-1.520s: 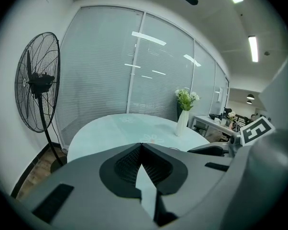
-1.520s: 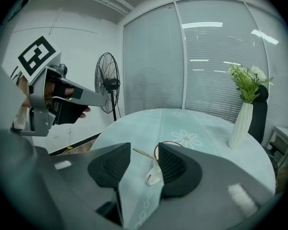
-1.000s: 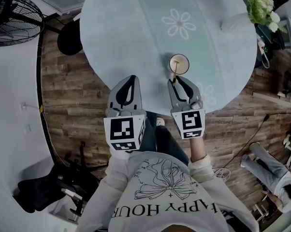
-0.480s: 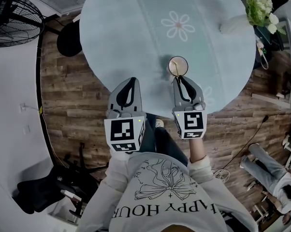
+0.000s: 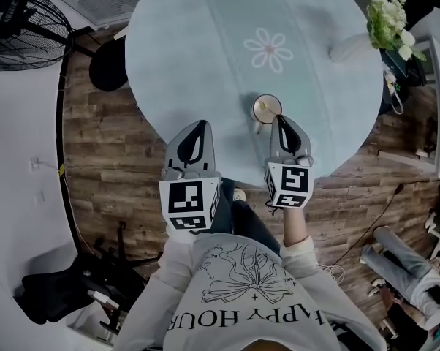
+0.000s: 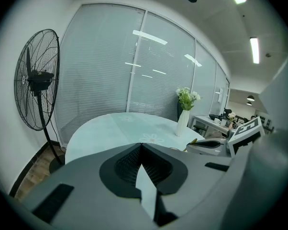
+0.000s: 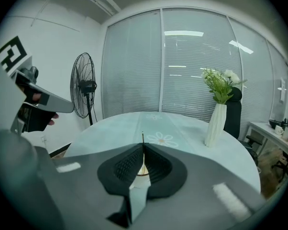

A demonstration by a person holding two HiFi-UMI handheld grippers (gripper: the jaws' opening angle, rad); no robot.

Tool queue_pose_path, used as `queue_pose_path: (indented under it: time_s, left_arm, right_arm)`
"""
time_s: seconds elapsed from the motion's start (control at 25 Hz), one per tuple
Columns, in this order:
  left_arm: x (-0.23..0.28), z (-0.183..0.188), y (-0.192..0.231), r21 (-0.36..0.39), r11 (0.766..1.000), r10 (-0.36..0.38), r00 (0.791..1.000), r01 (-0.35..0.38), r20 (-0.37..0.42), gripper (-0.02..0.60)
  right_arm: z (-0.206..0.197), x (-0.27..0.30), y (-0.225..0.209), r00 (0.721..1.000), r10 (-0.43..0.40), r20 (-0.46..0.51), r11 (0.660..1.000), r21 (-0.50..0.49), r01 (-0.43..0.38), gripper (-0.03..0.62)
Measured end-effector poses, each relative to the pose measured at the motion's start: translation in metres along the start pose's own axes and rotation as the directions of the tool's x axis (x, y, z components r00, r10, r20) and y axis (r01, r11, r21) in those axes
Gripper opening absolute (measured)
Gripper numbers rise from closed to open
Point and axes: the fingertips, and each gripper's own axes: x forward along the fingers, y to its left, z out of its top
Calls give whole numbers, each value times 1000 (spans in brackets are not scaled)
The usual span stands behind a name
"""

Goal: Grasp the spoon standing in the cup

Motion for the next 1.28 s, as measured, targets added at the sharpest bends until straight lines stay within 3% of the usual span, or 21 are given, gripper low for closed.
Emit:
queue_pose_path:
  time_s: [0.56, 1.28]
  left_arm:
    - [-13, 32, -13, 27, 1000, -6, 998, 5, 64, 2]
    - [-56, 82, -26, 48, 998, 27, 977, -38, 211, 2]
  right_arm:
    - [34, -23, -15, 998, -11, 63, 994, 106, 5, 15]
    - [103, -66, 5, 977, 57, 207, 994, 78, -74, 15]
